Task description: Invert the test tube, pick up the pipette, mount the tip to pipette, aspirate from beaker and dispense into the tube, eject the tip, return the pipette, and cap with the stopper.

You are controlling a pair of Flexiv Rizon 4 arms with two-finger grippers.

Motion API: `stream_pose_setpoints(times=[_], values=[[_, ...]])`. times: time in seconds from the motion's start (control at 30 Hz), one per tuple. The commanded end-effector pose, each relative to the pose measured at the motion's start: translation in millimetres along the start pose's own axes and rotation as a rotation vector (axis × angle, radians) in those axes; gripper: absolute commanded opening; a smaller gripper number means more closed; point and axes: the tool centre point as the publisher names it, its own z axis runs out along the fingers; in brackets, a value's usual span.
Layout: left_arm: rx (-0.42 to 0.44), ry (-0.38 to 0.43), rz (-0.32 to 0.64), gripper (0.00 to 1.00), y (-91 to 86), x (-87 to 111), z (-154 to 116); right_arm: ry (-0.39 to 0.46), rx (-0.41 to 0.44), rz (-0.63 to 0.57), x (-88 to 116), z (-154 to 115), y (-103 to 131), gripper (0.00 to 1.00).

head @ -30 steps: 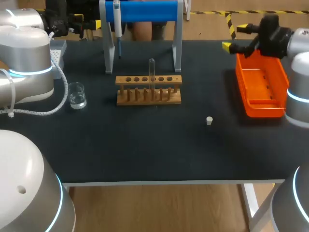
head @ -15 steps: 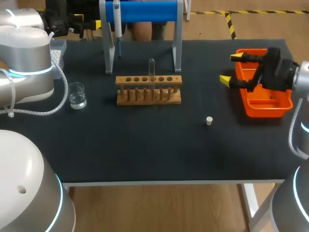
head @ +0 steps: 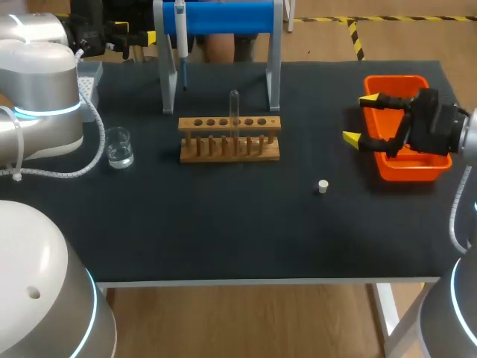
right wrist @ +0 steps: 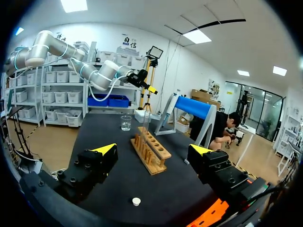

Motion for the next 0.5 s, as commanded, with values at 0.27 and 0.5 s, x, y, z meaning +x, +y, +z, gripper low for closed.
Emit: stream_pose_setpoints(times=[0.27,0.5], values=[[-0.029,-0.029,0.066,1.00,19.0,77.0,-26.7,-0.002,0.001,0.000,0.8,-0.4,-0.1,1.00],[-0.032,-0.030,0.113,1.00,46.7,139.7,-48.8,-0.002,0.001,0.000,0.8,-0.4,-0.1,1.00]])
